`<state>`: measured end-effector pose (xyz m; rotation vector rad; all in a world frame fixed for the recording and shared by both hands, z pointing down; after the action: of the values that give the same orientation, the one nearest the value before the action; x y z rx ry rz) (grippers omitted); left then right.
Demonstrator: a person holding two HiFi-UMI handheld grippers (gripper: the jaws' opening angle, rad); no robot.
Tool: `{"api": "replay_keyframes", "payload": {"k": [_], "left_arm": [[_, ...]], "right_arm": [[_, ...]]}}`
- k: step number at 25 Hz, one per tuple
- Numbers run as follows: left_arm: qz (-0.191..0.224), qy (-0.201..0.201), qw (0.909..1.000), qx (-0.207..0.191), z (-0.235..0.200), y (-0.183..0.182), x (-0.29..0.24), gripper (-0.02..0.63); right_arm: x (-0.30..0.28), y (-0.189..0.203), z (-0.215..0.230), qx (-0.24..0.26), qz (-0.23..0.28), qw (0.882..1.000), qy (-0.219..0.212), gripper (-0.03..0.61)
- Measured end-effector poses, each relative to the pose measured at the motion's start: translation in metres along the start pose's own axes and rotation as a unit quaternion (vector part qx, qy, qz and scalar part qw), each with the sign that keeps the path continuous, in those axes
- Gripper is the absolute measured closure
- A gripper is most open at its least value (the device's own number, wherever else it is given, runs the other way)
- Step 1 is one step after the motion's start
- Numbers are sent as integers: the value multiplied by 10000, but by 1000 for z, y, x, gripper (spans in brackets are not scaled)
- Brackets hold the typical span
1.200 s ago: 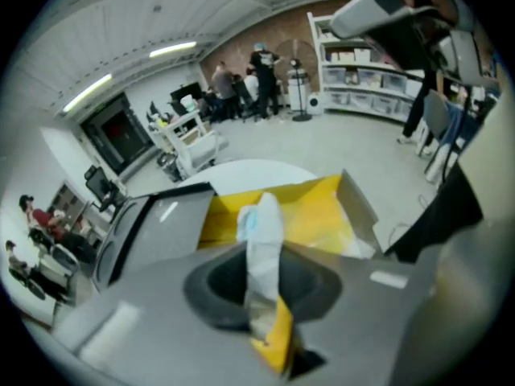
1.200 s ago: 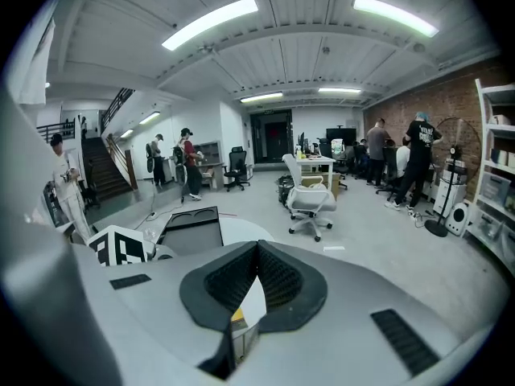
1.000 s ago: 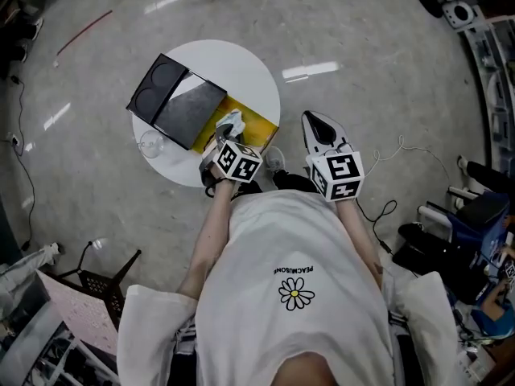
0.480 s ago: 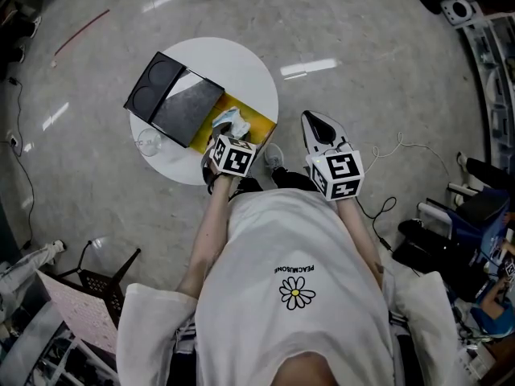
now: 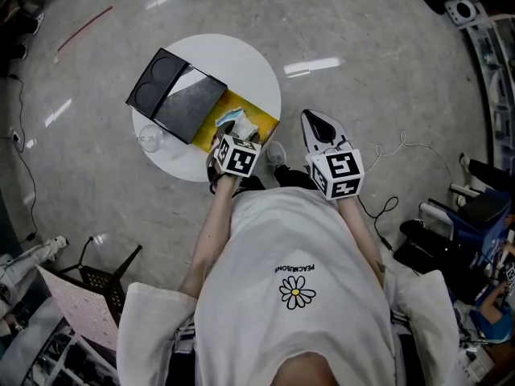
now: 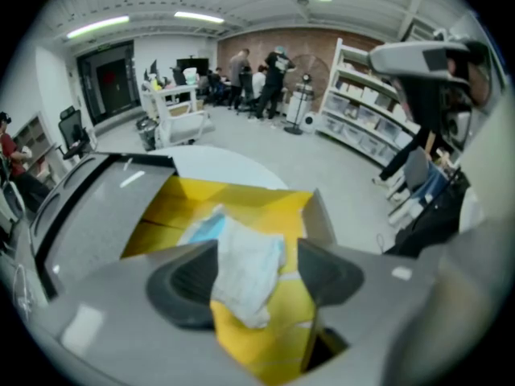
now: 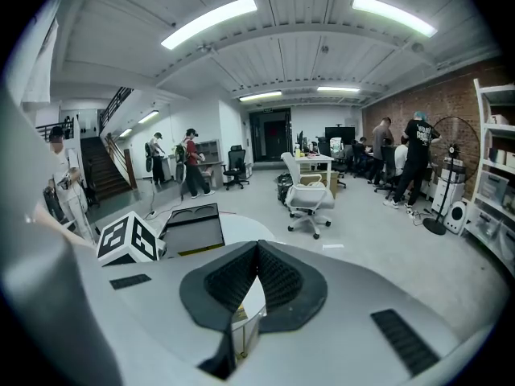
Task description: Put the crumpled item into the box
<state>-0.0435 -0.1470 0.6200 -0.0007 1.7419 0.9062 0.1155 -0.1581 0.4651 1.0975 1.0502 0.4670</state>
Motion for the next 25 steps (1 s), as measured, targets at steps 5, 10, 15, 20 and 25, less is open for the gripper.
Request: {"api": "replay_keyframes", "payload": {"k": [5,10,15,20,25], "left_arm": [[69,-191,9993,-315,-3,-15,5,322],[687,-450,9966,-83,-21,-58,28,329],[1534,-884,9842,-64,-36,-109,76,395],[2259,-1372,9643,-179,-39,-138,130,448],[2876,-1700,9421,-298,-43,-152,174,534]], "right_arm": [[-1,-1,2,11,24,10000,-37,578],[-5,-6,3,108,97,9999,-37,578],[-12,-20,-5,181,287,9992,-215,578],[-16,-34,-13,277,549,9971,-442,578],[-23,-45,-18,349,736,9947,-628,578]]}}
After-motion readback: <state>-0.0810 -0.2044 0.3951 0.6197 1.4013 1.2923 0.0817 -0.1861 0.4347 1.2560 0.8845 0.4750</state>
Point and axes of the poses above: the fingertips, and each gripper's own axes: x backward along the fingers, z to its right, y out of its underside, the point moved 5 cm from there along x, backward along the fingers, and after that the axes turned 3 degrees about z, right-handed, at the moved point
